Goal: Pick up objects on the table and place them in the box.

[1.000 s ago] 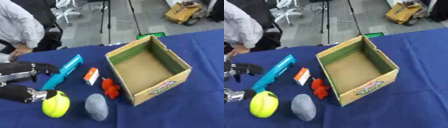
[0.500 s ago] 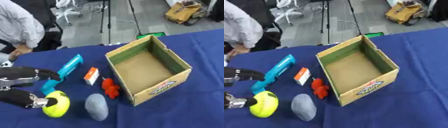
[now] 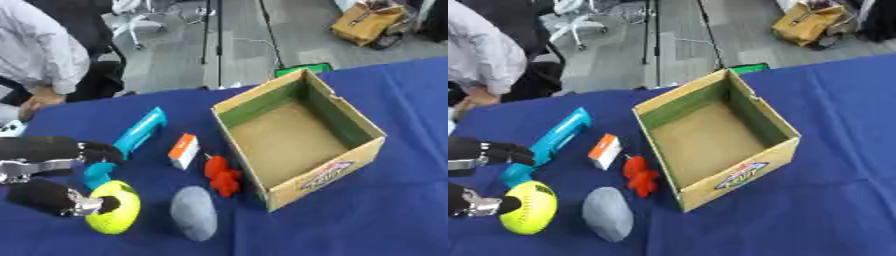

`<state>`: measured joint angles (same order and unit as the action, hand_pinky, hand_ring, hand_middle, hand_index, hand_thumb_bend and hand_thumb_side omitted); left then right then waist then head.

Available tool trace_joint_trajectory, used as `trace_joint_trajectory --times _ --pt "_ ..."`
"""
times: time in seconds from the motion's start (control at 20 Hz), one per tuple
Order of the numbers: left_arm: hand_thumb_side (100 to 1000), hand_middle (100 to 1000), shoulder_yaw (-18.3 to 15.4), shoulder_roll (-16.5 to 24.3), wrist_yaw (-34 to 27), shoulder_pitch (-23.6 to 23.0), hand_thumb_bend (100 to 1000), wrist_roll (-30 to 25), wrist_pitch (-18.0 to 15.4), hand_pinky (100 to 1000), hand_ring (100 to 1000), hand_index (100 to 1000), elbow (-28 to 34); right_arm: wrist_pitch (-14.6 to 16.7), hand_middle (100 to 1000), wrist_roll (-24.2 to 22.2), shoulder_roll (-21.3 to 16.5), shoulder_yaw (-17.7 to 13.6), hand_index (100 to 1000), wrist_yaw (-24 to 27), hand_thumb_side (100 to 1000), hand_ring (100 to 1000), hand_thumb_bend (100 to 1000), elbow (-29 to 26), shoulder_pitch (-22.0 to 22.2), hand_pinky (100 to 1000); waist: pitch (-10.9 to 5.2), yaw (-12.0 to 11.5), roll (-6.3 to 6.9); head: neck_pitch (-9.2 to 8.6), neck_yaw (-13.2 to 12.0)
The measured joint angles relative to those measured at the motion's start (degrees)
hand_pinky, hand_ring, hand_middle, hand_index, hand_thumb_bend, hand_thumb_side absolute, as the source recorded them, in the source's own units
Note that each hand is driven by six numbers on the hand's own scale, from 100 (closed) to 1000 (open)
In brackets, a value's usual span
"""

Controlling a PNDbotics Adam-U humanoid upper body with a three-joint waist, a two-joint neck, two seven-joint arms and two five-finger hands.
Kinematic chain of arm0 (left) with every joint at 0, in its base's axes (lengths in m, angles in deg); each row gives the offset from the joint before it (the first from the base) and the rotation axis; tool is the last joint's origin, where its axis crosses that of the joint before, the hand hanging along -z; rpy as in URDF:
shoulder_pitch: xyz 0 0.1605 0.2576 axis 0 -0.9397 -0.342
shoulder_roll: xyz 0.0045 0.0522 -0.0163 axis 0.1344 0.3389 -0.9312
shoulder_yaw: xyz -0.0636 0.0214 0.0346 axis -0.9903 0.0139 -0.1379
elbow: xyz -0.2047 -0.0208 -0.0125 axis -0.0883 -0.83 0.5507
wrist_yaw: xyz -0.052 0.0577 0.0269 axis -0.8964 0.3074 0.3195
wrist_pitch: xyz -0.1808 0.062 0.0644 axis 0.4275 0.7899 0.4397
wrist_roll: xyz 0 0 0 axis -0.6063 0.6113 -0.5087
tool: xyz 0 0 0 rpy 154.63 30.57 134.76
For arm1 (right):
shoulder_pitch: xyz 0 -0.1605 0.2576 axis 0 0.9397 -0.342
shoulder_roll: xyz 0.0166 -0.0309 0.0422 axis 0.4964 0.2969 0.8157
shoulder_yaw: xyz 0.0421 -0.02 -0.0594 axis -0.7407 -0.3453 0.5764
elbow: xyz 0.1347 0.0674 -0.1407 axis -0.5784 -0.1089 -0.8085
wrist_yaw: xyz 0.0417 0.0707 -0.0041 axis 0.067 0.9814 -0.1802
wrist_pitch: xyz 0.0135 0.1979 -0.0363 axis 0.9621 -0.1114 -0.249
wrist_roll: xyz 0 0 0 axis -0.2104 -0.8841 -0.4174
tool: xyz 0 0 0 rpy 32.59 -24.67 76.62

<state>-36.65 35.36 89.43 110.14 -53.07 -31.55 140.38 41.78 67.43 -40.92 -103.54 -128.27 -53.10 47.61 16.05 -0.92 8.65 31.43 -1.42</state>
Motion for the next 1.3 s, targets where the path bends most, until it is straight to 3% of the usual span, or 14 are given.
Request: trace_joint_trajectory --times 1.3 --pt "941 1000 3.02 -2.03 2.83 1.44 514 -2.95 -2.35 850 917 1000 -5.72 0.3 596 0.29 0.49 0.03 610 0.46 545 818 100 0.0 -0.51 892 0.89 0.7 0.05 -0.75 -0.87"
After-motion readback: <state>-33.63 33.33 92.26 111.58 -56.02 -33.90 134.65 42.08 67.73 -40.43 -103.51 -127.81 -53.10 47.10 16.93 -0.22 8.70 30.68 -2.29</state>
